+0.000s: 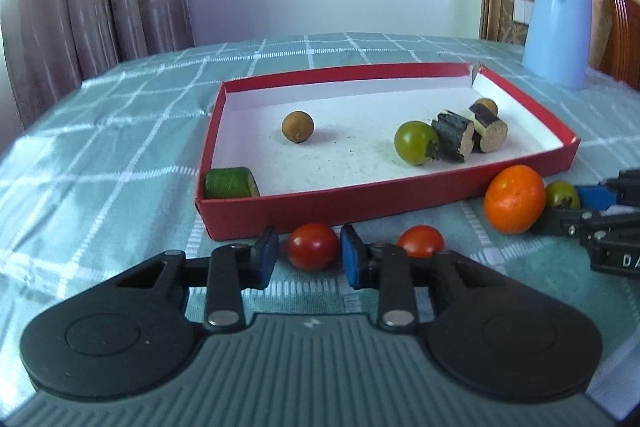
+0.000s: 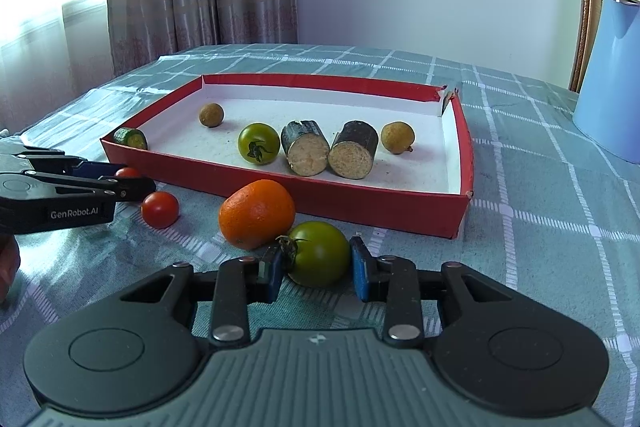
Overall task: Organize fruits
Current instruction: 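Carry the green tomato over the tray with the right gripper while the left carries the cherry tomato in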
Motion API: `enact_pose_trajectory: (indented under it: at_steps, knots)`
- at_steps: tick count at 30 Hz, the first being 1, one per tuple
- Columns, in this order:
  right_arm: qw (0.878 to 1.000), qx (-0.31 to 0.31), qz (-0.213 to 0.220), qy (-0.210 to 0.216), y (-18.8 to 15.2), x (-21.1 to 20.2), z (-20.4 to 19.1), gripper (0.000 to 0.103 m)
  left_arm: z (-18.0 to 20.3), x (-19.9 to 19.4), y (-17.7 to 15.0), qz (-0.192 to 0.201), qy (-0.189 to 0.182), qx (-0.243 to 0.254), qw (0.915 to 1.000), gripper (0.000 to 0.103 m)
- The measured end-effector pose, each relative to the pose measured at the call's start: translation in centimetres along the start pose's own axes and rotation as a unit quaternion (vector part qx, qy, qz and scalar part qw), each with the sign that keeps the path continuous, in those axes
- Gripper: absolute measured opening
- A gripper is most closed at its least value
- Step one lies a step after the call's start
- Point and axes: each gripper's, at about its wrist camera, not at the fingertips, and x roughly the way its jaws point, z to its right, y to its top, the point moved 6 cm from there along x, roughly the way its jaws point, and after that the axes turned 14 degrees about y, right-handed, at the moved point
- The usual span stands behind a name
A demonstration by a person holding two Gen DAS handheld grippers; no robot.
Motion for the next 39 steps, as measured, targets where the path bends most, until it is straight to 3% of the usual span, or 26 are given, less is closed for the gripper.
enact_pose_trajectory:
  at_steps: [8,15,27,32,39]
  knots:
    - [1.0,0.01,0.014,-0.008,0.1,-0.5,0.4,0.033,0.1,-0.4,0.0,0.003,0.009,0.003,1.0,0.031]
    - [0.999,0.024,0.024,-0.011,0.2,-0.8,0.9,0.033,0.0,-1.1,0.1,0.016,0.006,0.003,0.9999,0.024]
    - [0.998,0.036,0.04,-0.016,0.2,-1.4,1.3,0.033,0.0,-3.0,3.1,0.07,0.004,-0.016,0.9974,0.024]
    - [0.998,0.043,0.044,-0.018,0.3,-1.5,1.6,0.033,0.9,-1.4,5.0,0.074,0.022,-0.013,0.9969,0.024]
    - [0.998,0.05,0.041,-0.018,0.2,-1.4,1.7,0.033,0.9,2.3,6.2,0.043,0.034,-0.027,0.9982,0.024]
